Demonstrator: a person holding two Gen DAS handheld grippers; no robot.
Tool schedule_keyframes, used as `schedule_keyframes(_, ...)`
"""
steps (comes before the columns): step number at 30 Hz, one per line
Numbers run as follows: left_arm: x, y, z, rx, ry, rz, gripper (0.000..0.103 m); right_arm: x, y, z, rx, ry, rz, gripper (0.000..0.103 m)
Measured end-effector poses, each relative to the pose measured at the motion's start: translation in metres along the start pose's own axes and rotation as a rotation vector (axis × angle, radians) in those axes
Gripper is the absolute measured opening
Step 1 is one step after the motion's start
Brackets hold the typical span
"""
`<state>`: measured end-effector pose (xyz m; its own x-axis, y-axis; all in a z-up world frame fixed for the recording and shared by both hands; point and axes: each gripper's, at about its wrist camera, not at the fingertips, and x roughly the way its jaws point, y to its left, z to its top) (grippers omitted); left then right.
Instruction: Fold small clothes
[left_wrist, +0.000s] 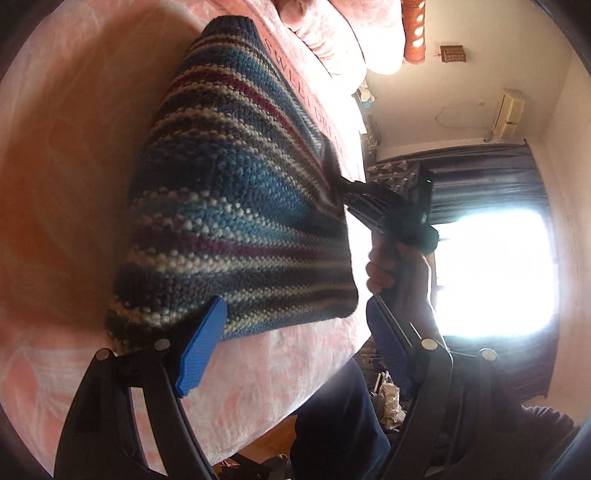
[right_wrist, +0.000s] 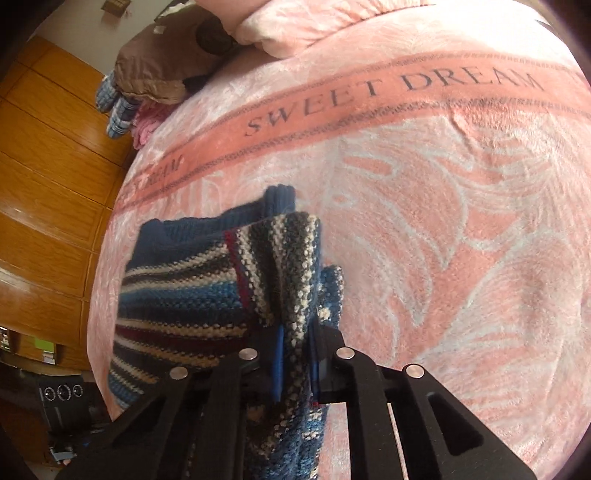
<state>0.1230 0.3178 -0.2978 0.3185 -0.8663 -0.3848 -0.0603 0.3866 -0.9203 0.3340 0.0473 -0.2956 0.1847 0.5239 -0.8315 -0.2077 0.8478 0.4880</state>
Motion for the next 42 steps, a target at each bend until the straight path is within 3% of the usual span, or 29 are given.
schedule_keyframes(3, -0.011, -0.023, 0.016, 0.068, -0.014, -0.037, 0.077, 0.002, 0.003, 0.004, -0.02, 0.008, 0.001, 0.015)
schedule_keyframes(5, -0.018, -0.033, 0.042, 0.096, -0.054, -0.021, 0.079, -0.005, 0.003, 0.007, -0.025, 0.015, -0.002, 0.032)
schedule_keyframes(8, -0.02, -0.039, 0.091, 0.116, -0.069, 0.041, 0.08, -0.034, 0.005, 0.011, -0.007, -0.065, 0.045, 0.032)
schedule_keyframes(10, -0.008, -0.034, 0.117, 0.13, -0.027, 0.085, 0.08, -0.045, 0.015, 0.011, -0.045, -0.077, 0.077, 0.032)
schedule_keyframes(13, 0.021, -0.014, 0.147, 0.111, 0.049, 0.18, 0.078, -0.025, 0.033, 0.007, -0.149, 0.024, 0.067, 0.029)
schedule_keyframes(15, 0.033, -0.001, 0.15, 0.119, 0.074, 0.233, 0.077, 0.002, 0.027, 0.003, -0.186, 0.084, -0.024, 0.009)
schedule_keyframes(19, 0.021, -0.007, 0.145, 0.121, 0.065, 0.268, 0.076, -0.004, 0.026, 0.008, -0.182, 0.085, 0.001, 0.006)
schedule_keyframes(21, 0.008, -0.026, 0.134, 0.153, 0.047, 0.223, 0.076, -0.025, 0.033, 0.002, -0.189, 0.064, 0.023, 0.012)
schedule_keyframes(24, -0.007, -0.048, 0.104, 0.223, 0.051, 0.162, 0.078, -0.052, 0.046, -0.024, -0.248, 0.059, 0.047, 0.012)
schedule_keyframes(27, 0.005, -0.028, 0.087, 0.197, 0.085, 0.247, 0.077, -0.043, 0.047, -0.05, -0.29, 0.112, 0.017, 0.012)
schedule_keyframes(30, 0.014, -0.006, 0.082, 0.181, 0.069, 0.305, 0.07, -0.018, 0.038, -0.061, -0.337, 0.13, -0.076, 0.003)
schedule_keyframes(34, -0.003, -0.025, 0.074, 0.172, 0.033, 0.311, 0.071, -0.036, 0.042, -0.06, -0.297, 0.117, -0.08, 0.0)
schedule_keyframes(35, -0.011, -0.034, 0.068, 0.188, 0.027, 0.283, 0.073, -0.047, 0.047, -0.063, -0.309, 0.1, -0.076, 0.006)
schedule_keyframes(39, -0.03, -0.049, 0.031, 0.238, 0.03, 0.246, 0.078, -0.083, 0.059, -0.091, -0.335, 0.08, -0.014, 0.007)
schedule_keyframes(42, -0.015, -0.017, 0.019, 0.193, 0.066, 0.361, 0.078, -0.067, 0.051, -0.113, -0.327, 0.127, -0.057, 0.007)
